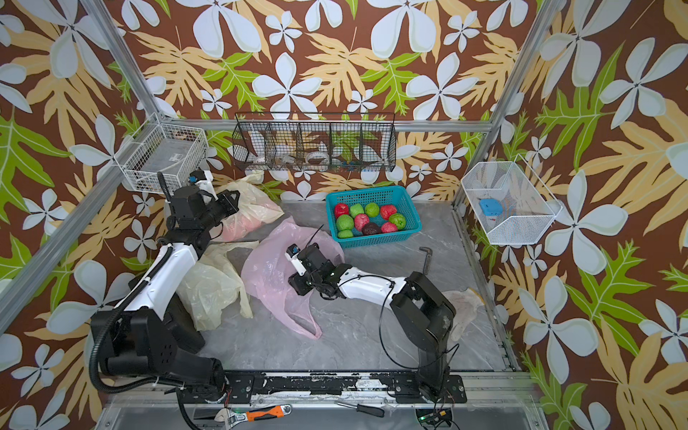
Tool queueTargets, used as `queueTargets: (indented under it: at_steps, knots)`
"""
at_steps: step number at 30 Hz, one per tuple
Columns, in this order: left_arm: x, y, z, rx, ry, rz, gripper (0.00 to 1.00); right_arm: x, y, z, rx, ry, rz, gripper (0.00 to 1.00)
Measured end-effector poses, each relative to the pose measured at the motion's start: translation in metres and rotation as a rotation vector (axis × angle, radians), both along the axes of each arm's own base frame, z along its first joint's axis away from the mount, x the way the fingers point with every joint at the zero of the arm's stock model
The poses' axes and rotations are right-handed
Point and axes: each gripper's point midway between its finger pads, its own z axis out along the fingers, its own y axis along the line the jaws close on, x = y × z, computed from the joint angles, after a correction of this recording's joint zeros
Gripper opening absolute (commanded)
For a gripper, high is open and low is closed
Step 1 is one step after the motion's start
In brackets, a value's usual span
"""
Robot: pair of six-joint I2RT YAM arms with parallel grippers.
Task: Untie the knot of a plastic bag & take out the apple
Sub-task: Move the plastic bag to the center of the board.
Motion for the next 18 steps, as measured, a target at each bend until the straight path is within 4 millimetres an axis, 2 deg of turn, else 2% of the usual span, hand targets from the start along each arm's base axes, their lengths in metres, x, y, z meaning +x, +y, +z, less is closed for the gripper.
queueTargets:
  at_steps: [3, 6, 8, 10, 13, 15, 16, 18]
  knots:
    - [-0.015, -0.005, 0.018, -0.003, -0.036, -0.025, 0.0, 0.01, 0.014, -0.011, 0.018, 0.031, -0.017, 0.52]
    - [-0.031, -0.007, 0.037, -0.002, -0.075, -0.035, 0.0, 0.028, 0.035, -0.02, 0.033, 0.023, -0.006, 0.51]
    - [-0.042, -0.008, 0.05, -0.001, -0.101, -0.036, 0.0, 0.052, 0.054, -0.025, 0.035, -0.003, 0.003, 0.51]
    - [-0.049, -0.008, 0.061, 0.001, -0.124, -0.036, 0.0, 0.089, 0.068, -0.022, 0.044, -0.036, -0.015, 0.5]
    - [-0.056, -0.009, 0.076, 0.002, -0.147, -0.036, 0.0, 0.165, 0.081, 0.005, 0.117, -0.117, -0.085, 0.5]
    - [-0.058, -0.01, 0.083, 0.002, -0.161, -0.042, 0.0, 0.202, 0.079, 0.027, 0.168, -0.174, -0.126, 0.5]
    - [-0.06, -0.011, 0.086, 0.001, -0.165, -0.052, 0.0, 0.216, 0.075, 0.039, 0.191, -0.192, -0.145, 0.51]
    - [-0.061, -0.014, 0.088, -0.001, -0.167, -0.066, 0.0, 0.223, 0.067, 0.049, 0.203, -0.191, -0.156, 0.52]
